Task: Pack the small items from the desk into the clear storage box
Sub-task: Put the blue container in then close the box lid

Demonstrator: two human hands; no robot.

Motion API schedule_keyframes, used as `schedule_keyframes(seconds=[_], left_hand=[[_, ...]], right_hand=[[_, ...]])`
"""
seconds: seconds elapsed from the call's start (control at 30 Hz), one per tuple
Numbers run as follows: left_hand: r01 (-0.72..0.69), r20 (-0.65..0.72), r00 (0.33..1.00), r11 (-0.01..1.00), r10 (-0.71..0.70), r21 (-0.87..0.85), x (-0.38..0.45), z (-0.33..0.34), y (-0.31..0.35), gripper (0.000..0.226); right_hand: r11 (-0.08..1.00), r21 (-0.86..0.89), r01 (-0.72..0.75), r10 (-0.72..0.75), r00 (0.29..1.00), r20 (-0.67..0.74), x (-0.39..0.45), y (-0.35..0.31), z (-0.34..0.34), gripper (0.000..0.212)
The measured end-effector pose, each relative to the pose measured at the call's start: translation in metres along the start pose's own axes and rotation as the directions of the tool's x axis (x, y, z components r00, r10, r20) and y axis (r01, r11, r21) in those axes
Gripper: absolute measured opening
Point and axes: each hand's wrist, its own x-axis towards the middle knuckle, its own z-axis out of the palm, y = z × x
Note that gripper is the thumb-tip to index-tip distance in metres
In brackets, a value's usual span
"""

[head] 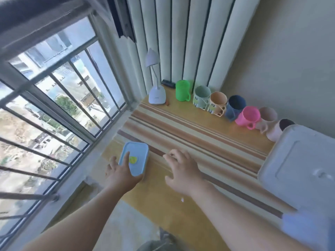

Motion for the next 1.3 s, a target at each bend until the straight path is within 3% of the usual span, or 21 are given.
schedule_keyframes(seconds=[0.13,0.27,0.33,0.4,0.47,0.57,0.63,0.67,0.73,0.83,0.9,1.1,1.3], left_hand=[[0.087,0.13,0.989,0.992,-0.074,-0.096,0.028,0.022,0.006,0.126],[0.12,0.128,0.985,0.992,-0.114,-0.039,0.041,0.038,0.018,0.125],[0.038,0.087,0.996,0.999,-0.036,-0.015,0.043,0.043,0.022,0.122],[-0.155,0.085,0.985,0.987,0.15,0.048,0.045,0.043,0.022,0.119],[-0.416,0.129,0.908,0.899,0.4,0.139,0.048,0.043,0.024,0.118],[-0.739,0.227,0.673,0.64,0.704,0.209,0.049,0.047,0.03,0.118],[-0.839,0.258,0.539,0.482,0.802,0.254,0.046,0.053,0.033,0.118],[-0.853,0.262,0.513,0.45,0.818,0.267,0.045,0.055,0.034,0.118],[-0.837,0.26,0.545,0.494,0.797,0.238,0.043,0.058,0.031,0.119],[-0.712,0.243,0.697,0.692,0.675,0.12,0.032,0.06,0.025,0.119],[-0.669,0.237,0.733,0.739,0.637,0.08,0.026,0.059,0.026,0.118],[-0.727,0.155,0.684,0.683,0.713,0.071,0.0,0.031,0.066,0.111],[-0.865,0.051,0.501,0.501,0.864,0.019,-0.077,-0.009,0.19,0.109]], right_hand=[[1.0,-0.02,-0.022,0.023,0.996,0.088,0.034,-0.01,0.014,0.06],[0.997,-0.023,-0.078,0.08,0.982,0.172,0.052,-0.006,0.025,0.061],[0.994,-0.02,-0.108,0.11,0.975,0.191,0.055,0.002,0.026,0.063],[0.99,-0.036,-0.137,0.142,0.964,0.224,0.054,0.014,0.027,0.071],[0.984,-0.063,-0.167,0.178,0.946,0.269,0.052,0.027,0.031,0.086],[0.975,-0.135,-0.175,0.211,0.915,0.343,0.044,0.044,0.044,0.115],[0.977,-0.154,-0.148,0.199,0.896,0.397,0.035,0.049,0.054,0.129],[0.979,-0.145,-0.145,0.193,0.892,0.409,0.031,0.049,0.057,0.132],[0.98,-0.121,-0.157,0.193,0.9,0.391,0.025,0.048,0.064,0.132],[0.981,-0.073,-0.179,0.193,0.913,0.36,0.025,0.049,0.069,0.133],[0.982,-0.043,-0.187,0.189,0.915,0.356,0.025,0.05,0.069,0.136],[0.97,0.022,-0.241,0.225,0.931,0.288,-0.009,0.073,0.032,0.137],[0.922,0.137,-0.363,0.366,0.931,0.005,-0.128,0.137,-0.05,0.136]])
